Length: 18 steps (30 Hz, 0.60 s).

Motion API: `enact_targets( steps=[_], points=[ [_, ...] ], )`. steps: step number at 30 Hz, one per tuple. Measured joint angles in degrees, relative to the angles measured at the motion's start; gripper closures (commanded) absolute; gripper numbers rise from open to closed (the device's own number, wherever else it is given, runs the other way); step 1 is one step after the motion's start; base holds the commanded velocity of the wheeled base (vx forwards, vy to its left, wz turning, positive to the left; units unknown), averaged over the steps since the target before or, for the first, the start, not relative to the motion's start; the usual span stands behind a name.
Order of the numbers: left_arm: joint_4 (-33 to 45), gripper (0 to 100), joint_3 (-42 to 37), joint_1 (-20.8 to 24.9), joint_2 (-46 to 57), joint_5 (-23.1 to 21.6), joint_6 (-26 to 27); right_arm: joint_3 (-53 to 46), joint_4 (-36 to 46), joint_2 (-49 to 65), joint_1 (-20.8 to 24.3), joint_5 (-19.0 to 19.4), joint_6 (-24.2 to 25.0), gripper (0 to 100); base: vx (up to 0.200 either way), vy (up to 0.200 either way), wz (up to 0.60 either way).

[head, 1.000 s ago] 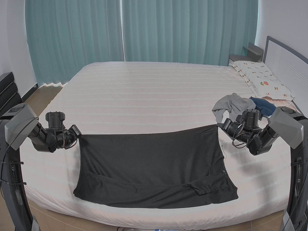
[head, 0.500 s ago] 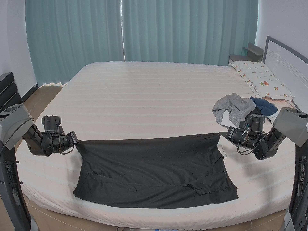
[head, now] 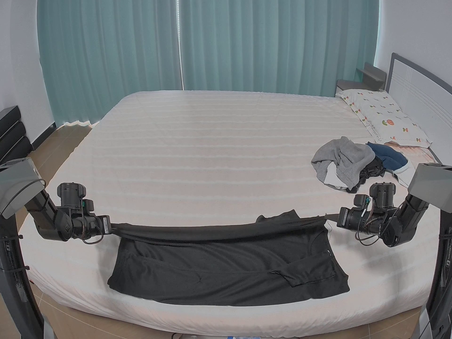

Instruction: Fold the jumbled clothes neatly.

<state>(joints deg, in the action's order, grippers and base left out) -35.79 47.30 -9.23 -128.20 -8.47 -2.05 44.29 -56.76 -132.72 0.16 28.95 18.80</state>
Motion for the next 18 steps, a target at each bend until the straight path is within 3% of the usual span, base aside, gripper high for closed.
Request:
enact_targets(
  steps=[10,18],
  points=[
    [0.0,100,-5.22,0.17,0.59,0.27,9.51,-6.34,0.0,1.07,-1.3,0.99,-6.92,100,0.0,0.0,0.0],
    [0.43,100,-7.01,0.61,0.35,0.78,11.62,-8.4,-0.09,-0.49,-0.95,0.55,-7.98,100,0.0,0.0,0.0]
  ],
)
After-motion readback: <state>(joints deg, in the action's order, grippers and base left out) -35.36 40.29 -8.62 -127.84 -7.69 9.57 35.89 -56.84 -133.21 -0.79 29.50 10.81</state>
